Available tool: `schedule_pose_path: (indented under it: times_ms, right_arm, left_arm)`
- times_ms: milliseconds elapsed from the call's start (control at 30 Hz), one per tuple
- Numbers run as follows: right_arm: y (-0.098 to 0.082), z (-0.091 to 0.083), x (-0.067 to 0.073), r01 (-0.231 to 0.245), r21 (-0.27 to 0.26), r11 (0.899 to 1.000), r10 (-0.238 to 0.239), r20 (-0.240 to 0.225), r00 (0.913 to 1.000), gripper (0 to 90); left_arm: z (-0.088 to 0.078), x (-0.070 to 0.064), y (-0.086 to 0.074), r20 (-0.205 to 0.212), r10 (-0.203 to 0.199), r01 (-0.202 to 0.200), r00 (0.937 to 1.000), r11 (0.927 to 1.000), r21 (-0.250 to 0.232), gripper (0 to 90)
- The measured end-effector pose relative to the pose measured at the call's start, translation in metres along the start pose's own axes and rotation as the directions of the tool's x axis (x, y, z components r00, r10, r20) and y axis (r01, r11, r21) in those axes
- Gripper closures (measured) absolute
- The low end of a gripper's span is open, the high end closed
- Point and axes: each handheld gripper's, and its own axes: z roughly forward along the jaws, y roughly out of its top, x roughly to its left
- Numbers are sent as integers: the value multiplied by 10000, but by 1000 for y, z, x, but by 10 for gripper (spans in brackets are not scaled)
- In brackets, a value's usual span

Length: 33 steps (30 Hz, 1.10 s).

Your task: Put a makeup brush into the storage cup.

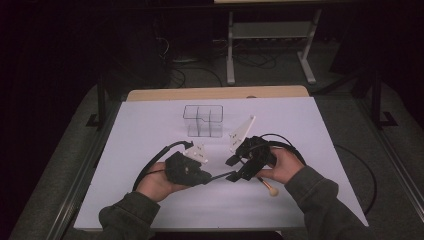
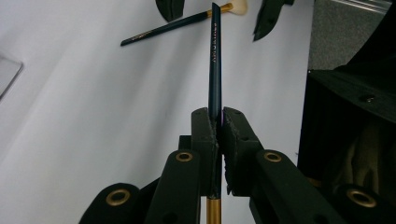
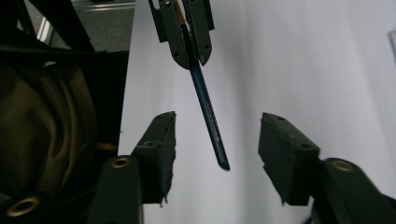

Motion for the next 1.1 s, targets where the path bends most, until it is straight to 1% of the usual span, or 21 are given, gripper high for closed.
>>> schedule_pose_path:
  times_ms: [33,67,100,133,167,300,367,433,467,567,600,633,767,833,867,967,1000,1033,1067,1100]
  right_arm:
    - [-1,2,1,35,17,10000,-34,-149,9999,528]
    - [-1,2,1,35,17,10000,-34,-149,9999,528]
    - [-2,5,2,157,23,9999,-156,-418,9990,569]
    - [-2,7,3,219,68,9997,-215,-510,9985,587]
    - [-3,8,4,224,139,9997,-215,-592,9980,608]
    - [-3,13,6,496,193,9986,-478,-866,9951,689]
    - [-3,13,8,463,244,9986,-438,-937,9946,714]
    - [-3,13,7,561,225,9982,-536,-989,9937,736]
    - [-3,13,8,515,248,9984,-487,-1045,9933,743]
    - [-4,14,8,593,338,9977,-551,-1137,9920,800]
    - [-4,14,8,593,338,9977,-551,-1137,9920,800]
    - [-4,15,9,739,367,9966,-693,-1139,9911,825]
    - [-4,15,11,769,434,9961,-712,-1196,9903,836]
    - [-4,16,11,767,469,9960,-705,-1210,9901,839]
    - [-5,16,11,802,492,9956,-738,-1211,9899,839]
    - [-5,16,12,811,444,9957,-754,-1180,9902,840]
    - [-5,16,12,811,444,9957,-754,-1180,9902,840]
    - [-6,16,12,901,402,9951,-853,-1087,9904,841]
    - [-6,16,12,901,402,9951,-853,-1087,9904,841]
    - [-7,16,12,933,314,9951,-896,-1040,9905,841]
  left_arm:
    - [0,-1,1,51,73,-73,10000,10000,17,839]
    - [1,-2,1,94,124,-124,9999,9999,22,839]
    - [3,-5,3,121,238,-239,9996,9997,27,839]
    - [3,-5,3,121,238,-239,9996,9997,27,838]
    - [4,-6,4,184,336,-337,9993,9994,55,838]
    - [6,-8,6,228,470,-473,9986,9988,118,839]
    - [7,-8,7,284,508,-511,9983,9986,106,838]
    - [7,-9,8,313,544,-549,9980,9984,137,838]
    - [8,-9,8,341,567,-571,9978,9983,114,838]
    - [9,-10,9,374,583,-588,9976,9982,129,838]
    - [9,-10,9,374,583,-588,9976,9982,129,839]
    - [10,-11,9,387,652,-657,9971,9978,128,838]
    - [11,-12,9,427,636,-641,9971,9979,105,839]
    - [11,-12,9,399,736,-744,9965,9971,180,838]
    - [11,-12,9,436,863,-873,9953,9959,214,838]
    - [12,-12,8,454,790,-797,9958,9967,158,832]
    - [12,-12,8,454,790,-797,9958,9967,158,826]
    - [11,-12,7,393,878,-885,9954,9959,164,813]
    - [11,-11,7,444,889,-893,9950,9960,59,813]
    - [10,-11,6,474,793,-796,9957,9968,51,774]
